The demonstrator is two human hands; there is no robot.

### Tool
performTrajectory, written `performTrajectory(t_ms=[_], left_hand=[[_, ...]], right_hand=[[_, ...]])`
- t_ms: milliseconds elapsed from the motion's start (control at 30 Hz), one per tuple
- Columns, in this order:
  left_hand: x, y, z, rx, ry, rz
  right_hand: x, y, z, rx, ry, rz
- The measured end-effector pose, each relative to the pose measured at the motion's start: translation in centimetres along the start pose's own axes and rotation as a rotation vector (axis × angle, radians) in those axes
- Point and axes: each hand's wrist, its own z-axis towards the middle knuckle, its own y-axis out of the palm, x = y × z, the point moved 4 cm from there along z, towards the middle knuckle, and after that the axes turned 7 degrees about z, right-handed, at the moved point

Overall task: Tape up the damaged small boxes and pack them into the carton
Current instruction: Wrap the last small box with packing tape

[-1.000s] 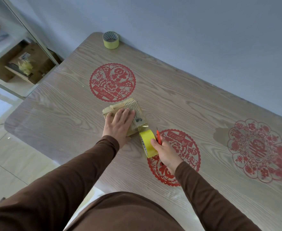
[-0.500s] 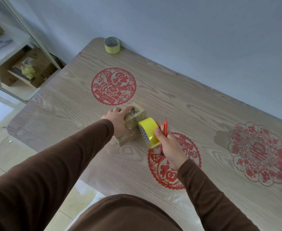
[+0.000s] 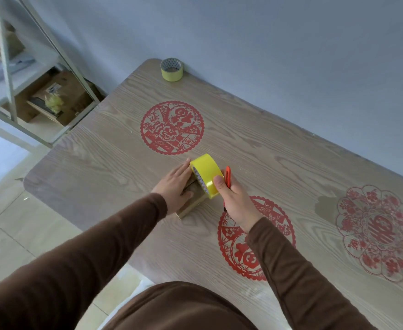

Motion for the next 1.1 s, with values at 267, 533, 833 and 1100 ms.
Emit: performTrajectory(t_ms=[267, 533, 833, 1100], left_hand=[[0.3, 2.2, -1.2, 0.159, 0.003, 0.230], [-0.3, 1.7, -0.7, 0.115, 0.090, 0.310], [-0.9, 1.6, 1.2, 0.153, 0.377, 0.474], [-1.9, 1.5, 2.1, 0.087, 0.507, 0.652]], right_hand=[[-0.4, -0.4, 0.1, 0.124, -0.059, -0.078], [5.0, -2.4, -4.3, 0.134, 0.198, -0.388], [6.5, 2.2, -3.9, 0.089, 0.284, -0.247], [7.6, 5.1, -4.3, 0.106, 0.341, 0.145]])
